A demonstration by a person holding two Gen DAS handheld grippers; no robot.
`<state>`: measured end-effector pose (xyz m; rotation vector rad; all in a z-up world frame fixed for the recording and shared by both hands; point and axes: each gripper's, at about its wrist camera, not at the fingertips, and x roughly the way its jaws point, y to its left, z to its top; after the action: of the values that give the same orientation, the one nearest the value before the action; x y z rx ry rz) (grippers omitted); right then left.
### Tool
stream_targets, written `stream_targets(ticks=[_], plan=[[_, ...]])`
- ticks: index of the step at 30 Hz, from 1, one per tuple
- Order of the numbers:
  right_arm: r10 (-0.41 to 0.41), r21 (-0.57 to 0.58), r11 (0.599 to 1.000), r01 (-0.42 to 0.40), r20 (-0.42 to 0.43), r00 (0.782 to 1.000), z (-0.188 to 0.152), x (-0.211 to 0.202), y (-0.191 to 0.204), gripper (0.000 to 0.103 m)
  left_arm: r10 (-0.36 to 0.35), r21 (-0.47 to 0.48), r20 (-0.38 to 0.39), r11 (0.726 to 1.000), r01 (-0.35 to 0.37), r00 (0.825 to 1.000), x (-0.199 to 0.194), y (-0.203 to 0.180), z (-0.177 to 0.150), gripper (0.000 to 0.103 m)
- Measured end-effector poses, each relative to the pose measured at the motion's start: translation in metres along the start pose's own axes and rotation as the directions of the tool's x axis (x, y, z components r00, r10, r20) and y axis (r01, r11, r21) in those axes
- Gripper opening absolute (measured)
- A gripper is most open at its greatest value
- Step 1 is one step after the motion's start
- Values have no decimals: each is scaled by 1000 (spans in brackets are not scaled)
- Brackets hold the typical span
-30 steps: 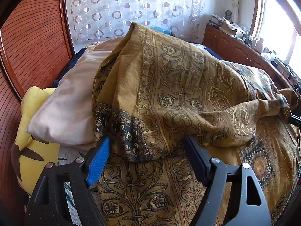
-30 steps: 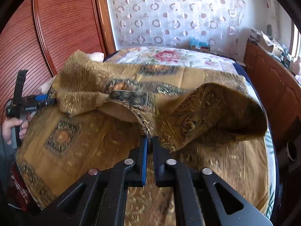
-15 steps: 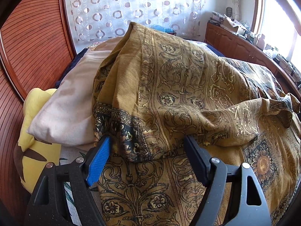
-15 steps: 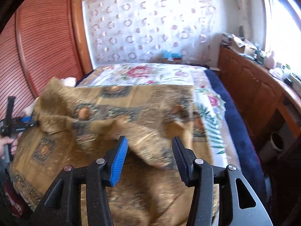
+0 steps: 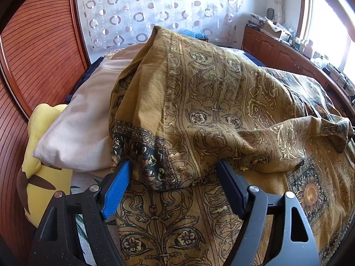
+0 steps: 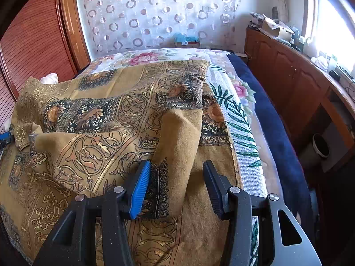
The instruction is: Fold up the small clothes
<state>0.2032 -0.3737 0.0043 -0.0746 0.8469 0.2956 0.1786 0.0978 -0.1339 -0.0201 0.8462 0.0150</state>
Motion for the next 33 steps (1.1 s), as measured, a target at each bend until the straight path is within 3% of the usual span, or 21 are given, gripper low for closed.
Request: stream_targets(ticks=[3, 9, 10, 14, 20, 23, 25, 28, 29, 31, 33], plan=[[-3, -2, 1000, 3, 4, 1000, 0, -3, 0, 51, 7, -21, 42, 1000, -6, 999, -9, 4, -2, 79], [-7, -5, 1000, 7, 3, 1000, 0, -8, -1, 51, -36, -100, 115, 994, 48, 993, -36, 22, -5, 79], [-8, -6, 1000, 8, 3, 1000, 0, -7, -1, 51, -35, -104, 128, 993, 49, 991, -40, 24, -4, 76], [-10, -8, 1000, 10, 2, 1000, 1, -7, 0, 51, -38, -100, 101, 994, 48, 994, -35, 30, 0, 47], [-14, -9, 1000, 14, 3, 1000, 1, -8, 1, 51, -30, -85, 56, 996, 34, 998, -18, 30, 1, 35], [-17, -12, 1000, 17, 3, 1000, 1, -8, 1, 50, -30, -52, 46, 998, 32, 999, -15, 24, 1, 35], [-16, -21, 1000, 16, 5, 1000, 1, -8, 3, 44, -25, -34, 43, 999, 27, 999, -13, 23, 3, 33], [-9, -34, 999, 10, 8, 1000, 1, -8, 5, 30, -42, -20, 39, 999, 43, 998, -12, 21, 7, 7], [-14, -35, 999, 15, 10, 1000, 1, -9, 5, 26, -35, -13, 45, 999, 36, 998, -14, 21, 8, 4], [-16, -34, 999, 17, 14, 1000, 1, -9, 4, 6, -13, -25, 68, 1000, 15, 998, -21, 22, 9, 3], [-7, -32, 999, 7, 30, 1000, 1, -12, 4, 3, -26, -43, 105, 999, 30, 994, -33, 23, 10, 2]])
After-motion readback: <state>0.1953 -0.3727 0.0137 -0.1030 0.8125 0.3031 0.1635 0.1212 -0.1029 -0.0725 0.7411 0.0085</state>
